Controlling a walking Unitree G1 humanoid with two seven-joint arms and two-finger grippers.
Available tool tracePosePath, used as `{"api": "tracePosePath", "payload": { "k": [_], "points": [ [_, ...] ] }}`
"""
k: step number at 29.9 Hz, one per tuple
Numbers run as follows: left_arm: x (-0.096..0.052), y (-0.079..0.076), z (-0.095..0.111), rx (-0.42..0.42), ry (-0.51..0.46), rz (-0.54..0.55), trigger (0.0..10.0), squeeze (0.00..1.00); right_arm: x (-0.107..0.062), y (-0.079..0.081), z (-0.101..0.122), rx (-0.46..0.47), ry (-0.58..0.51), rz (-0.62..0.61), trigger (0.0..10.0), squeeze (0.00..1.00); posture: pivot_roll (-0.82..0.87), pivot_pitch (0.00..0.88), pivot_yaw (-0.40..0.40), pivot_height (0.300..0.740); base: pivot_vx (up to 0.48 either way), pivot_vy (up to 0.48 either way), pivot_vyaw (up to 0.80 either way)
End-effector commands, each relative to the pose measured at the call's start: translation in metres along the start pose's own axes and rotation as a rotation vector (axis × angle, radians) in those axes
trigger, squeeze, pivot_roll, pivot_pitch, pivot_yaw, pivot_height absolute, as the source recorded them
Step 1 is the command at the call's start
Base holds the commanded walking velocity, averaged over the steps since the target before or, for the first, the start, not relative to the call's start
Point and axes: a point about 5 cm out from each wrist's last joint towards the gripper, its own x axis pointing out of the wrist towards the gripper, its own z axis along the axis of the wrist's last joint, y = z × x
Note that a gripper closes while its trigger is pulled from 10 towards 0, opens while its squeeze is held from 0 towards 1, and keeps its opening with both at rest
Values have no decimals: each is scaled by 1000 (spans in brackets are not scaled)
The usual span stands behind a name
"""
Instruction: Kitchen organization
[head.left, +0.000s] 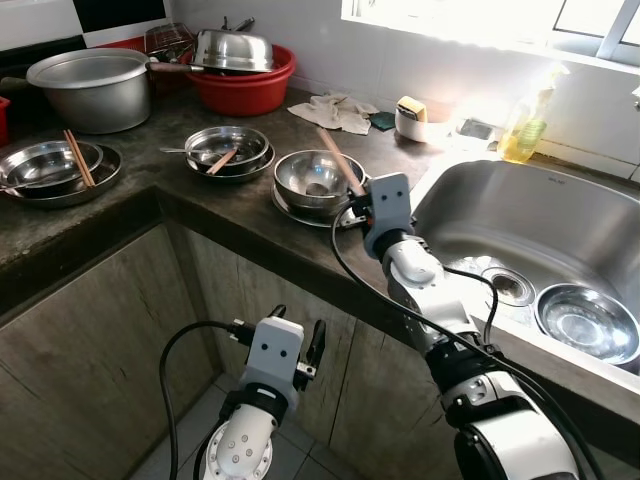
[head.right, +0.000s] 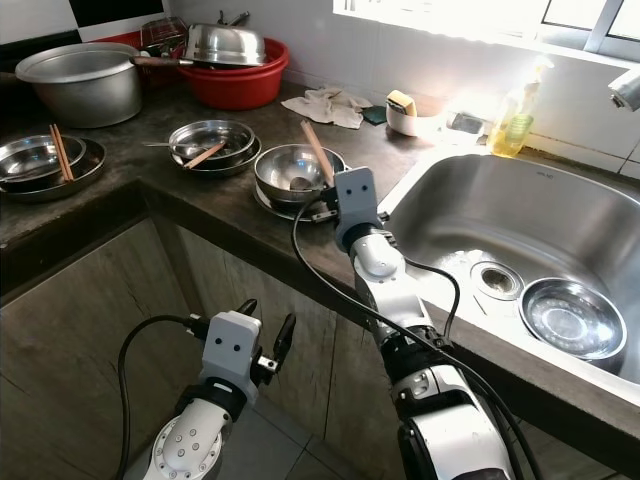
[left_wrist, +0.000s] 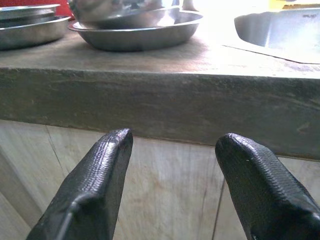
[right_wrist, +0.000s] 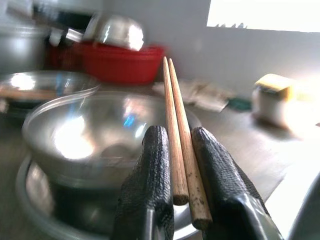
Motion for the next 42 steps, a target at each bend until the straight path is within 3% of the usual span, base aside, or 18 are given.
{"api": "tracePosePath", "payload": {
  "k": [1, 4, 12, 14, 15, 17, 20, 23, 33, 42],
  "points": [
    [1, -2, 0, -2, 2, -2, 10000, 0, -3, -11, 16, 17, -77, -47, 0, 0, 226, 43, -82, 740, 0, 0, 0],
    [2, -1, 0, -3, -1, -2, 10000, 0, -12, -16, 23, 23, -115, -59, 0, 0, 220, 37, -80, 740, 0, 0, 0],
    [7, -1, 0, -5, -7, -11, 10000, 0, -65, -25, 29, 36, -139, -96, 0, 0, 197, 19, -67, 740, 0, 0, 0],
    [8, -1, 0, -6, -10, -15, 10000, 0, -81, -23, 23, 43, -117, -107, 0, 0, 191, 9, -65, 740, 0, 0, 0],
    [8, -1, 0, -6, -10, -15, 10000, 0, -81, -23, 23, 43, -117, -107, 0, 0, 191, 9, -65, 740, 0, 0, 0],
    [10, -1, 0, -8, -16, -23, 10000, 0, -111, -18, 7, 42, -37, -111, 0, 0, 182, 0, -58, 740, 0, 0, 0],
    [11, -1, 1, -6, -19, -26, 10000, 0, -117, -17, 2, 44, -12, -113, 0, 0, 181, 0, -57, 740, 0, 0, 0],
    [13, -1, 0, -7, -20, -42, 10000, 0, -136, -17, -6, 51, 66, -131, 0, 0, 171, 0, -44, 740, 0, 0, -179],
    [16, -4, 1, 33, -42, -90, 10000, 0, -146, -23, -3, 26, 102, -140, 0, 0, 157, 0, -30, 740, 0, 0, -774],
    [19, -4, 0, 30, -34, -84, 10000, 0, -134, -25, -1, -19, 126, -87, 0, 0, 159, 0, -29, 740, 92, -407, -800]
  ]
}}
